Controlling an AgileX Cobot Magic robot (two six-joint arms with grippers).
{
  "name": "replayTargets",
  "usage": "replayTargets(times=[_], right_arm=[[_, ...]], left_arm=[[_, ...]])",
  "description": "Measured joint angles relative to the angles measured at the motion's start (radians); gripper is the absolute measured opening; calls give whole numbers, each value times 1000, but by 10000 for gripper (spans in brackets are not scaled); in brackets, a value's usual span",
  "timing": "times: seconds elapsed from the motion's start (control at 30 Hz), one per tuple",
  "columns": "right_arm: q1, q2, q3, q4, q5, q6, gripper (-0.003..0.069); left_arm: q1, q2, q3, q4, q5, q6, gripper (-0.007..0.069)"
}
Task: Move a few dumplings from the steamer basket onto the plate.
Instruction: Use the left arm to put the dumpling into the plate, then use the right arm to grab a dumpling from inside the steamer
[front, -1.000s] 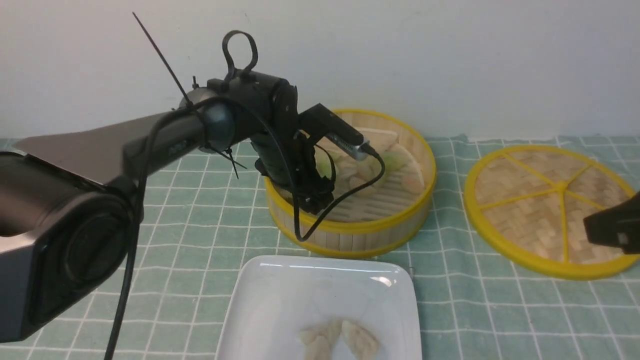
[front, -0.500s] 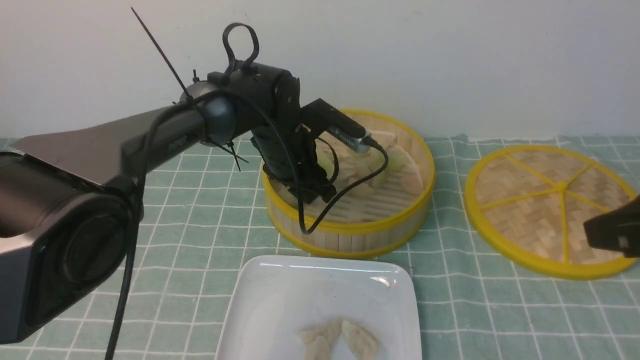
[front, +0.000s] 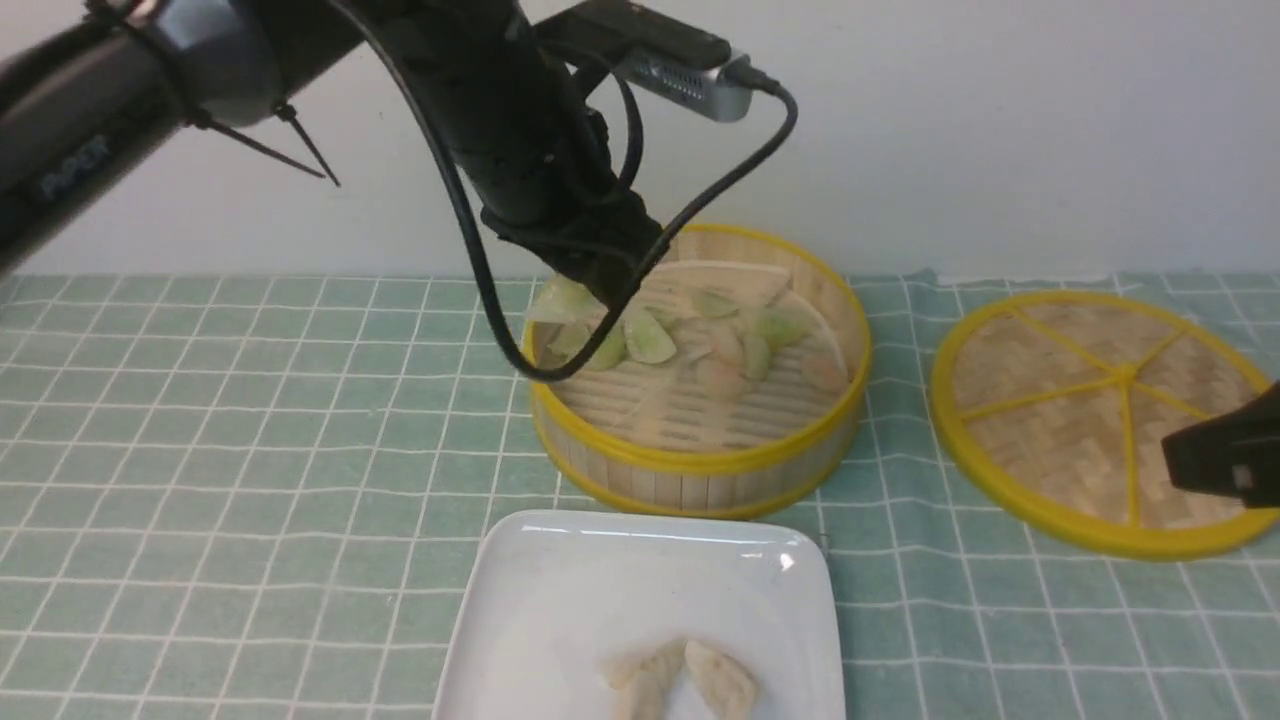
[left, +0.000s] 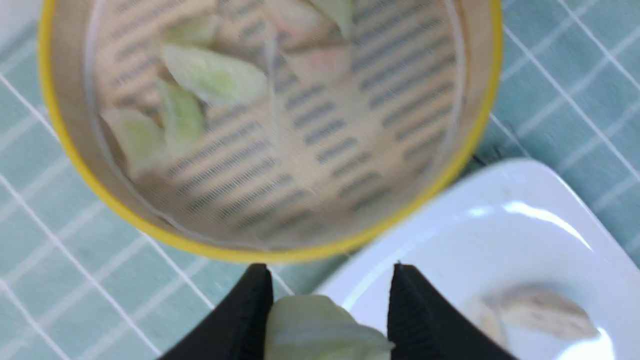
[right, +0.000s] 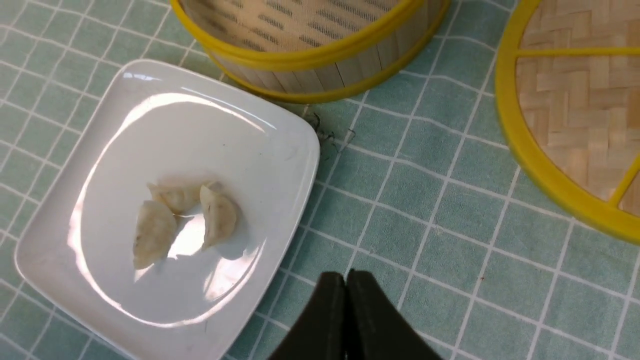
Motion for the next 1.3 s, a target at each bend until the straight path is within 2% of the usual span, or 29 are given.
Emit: replayTargets(times=[0.07, 0.13, 0.2, 0.3, 0.43, 0.57, 0.7, 0.73, 0.8, 0.83, 0.9, 1.0, 1.03, 1.07, 1.1, 1.13, 1.17, 1.23, 1.3], right_arm=[[0, 0, 0, 1, -1, 0, -10], [0, 0, 0, 3, -1, 0, -10], [0, 0, 0, 4, -1, 0, -10], [0, 0, 0, 4, -2, -1, -10], [0, 6, -3, 4, -15, -9, -10], [2, 44, -42, 5, 13, -56, -10], [87, 187, -193, -22, 80, -88, -10], [87, 194, -193, -22, 80, -88, -10], [188, 313, -297, -73, 81, -73, -10], [195, 313, -297, -73, 81, -73, -10], [264, 437, -392, -116, 81, -51, -10], [315, 605, -519, -160, 83, -32, -5], [318, 627, -536, -163, 84, -31, -3], [323, 724, -616, -176, 97, -29, 3], [323, 774, -660, -183, 103, -29, 12], [323, 774, -660, -183, 105, -29, 14], [323, 849, -728, -199, 114, -30, 34], [323, 909, -785, -210, 123, -36, 54], [323, 1006, -876, -217, 127, -58, 120]], left_arm=[[0, -28, 80, -11, 0, -2, 267], [0, -67, 253, -27, -5, -3, 267], [0, -68, 312, -33, -28, -4, 267], [0, -38, 454, -61, -169, -4, 267], [0, 37, 490, -76, -270, -4, 267], [0, 62, 490, -88, -281, -4, 286], [0, 65, 482, -103, -251, -4, 461], [0, 65, 480, -103, -248, -4, 461], [0, 65, 450, -106, -195, -7, 501], [0, 64, 446, -106, -187, -7, 501], [0, 48, 436, -106, -148, -8, 461], [2, -12, 450, -105, -132, -14, 293], [2, -23, 457, -105, -132, -15, 263], [9, -87, 483, -104, -132, -22, 124], [15, -129, 504, -104, -132, -29, 70], [16, -138, 513, -104, -134, -32, 62], [30, -213, 553, -104, -143, -47, 20], [41, -273, 594, -104, -154, -57, 6], [66, -404, 701, -104, -199, -75, -6]])
